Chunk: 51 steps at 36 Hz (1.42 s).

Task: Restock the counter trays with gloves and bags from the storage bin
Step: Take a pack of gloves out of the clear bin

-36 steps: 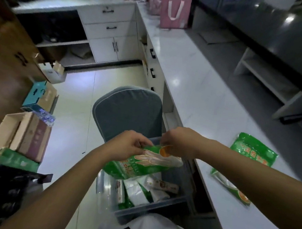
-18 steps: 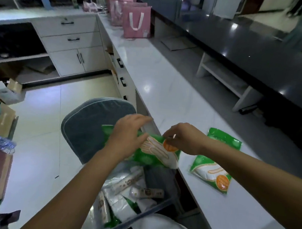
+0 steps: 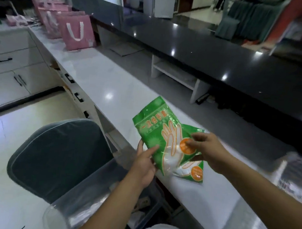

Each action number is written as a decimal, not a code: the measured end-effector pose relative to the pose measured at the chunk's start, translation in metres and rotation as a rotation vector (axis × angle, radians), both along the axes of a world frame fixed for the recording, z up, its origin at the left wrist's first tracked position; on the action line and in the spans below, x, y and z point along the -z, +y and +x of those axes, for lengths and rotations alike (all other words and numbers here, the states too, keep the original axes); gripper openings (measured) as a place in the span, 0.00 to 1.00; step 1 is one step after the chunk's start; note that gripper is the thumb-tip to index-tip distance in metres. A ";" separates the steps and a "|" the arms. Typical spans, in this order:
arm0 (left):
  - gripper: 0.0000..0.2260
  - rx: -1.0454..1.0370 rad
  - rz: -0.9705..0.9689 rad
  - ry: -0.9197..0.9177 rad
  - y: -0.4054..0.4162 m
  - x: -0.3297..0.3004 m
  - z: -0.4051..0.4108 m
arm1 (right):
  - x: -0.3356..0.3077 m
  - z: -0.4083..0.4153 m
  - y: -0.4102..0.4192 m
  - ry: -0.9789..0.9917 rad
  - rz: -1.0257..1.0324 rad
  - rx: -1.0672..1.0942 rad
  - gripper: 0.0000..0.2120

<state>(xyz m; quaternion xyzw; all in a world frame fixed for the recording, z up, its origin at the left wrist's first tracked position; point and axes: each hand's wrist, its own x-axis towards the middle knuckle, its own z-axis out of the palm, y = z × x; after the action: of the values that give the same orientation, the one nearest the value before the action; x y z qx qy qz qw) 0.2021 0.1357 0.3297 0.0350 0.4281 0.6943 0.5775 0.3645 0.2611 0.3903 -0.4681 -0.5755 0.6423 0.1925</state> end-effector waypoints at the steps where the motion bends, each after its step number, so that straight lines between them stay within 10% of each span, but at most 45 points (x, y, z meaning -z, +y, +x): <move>1: 0.31 0.000 -0.031 0.050 0.008 0.001 0.003 | 0.010 0.008 -0.003 0.001 -0.026 0.071 0.19; 11: 0.30 0.349 -0.153 0.497 0.078 0.018 0.008 | 0.062 0.036 -0.027 -0.421 0.314 0.132 0.34; 18: 0.25 0.586 -0.332 1.267 0.086 0.048 0.007 | 0.118 0.030 -0.038 -0.887 0.383 -0.241 0.42; 38: 0.22 0.549 -0.417 0.413 0.124 0.048 -0.022 | 0.109 0.004 -0.034 -0.864 0.384 -0.264 0.42; 43: 0.08 0.833 -0.512 0.308 0.130 0.035 -0.032 | 0.109 0.008 -0.036 -0.808 0.410 -0.213 0.40; 51: 0.14 0.915 -0.273 0.375 0.124 0.036 -0.016 | 0.094 0.039 -0.034 -0.582 0.307 -0.158 0.35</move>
<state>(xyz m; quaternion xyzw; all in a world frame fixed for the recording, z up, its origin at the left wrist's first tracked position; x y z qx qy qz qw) 0.1865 0.2599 0.2940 0.2667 0.5520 0.2899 0.7350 0.4036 0.2274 0.2964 -0.5513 -0.7310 0.4003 0.0380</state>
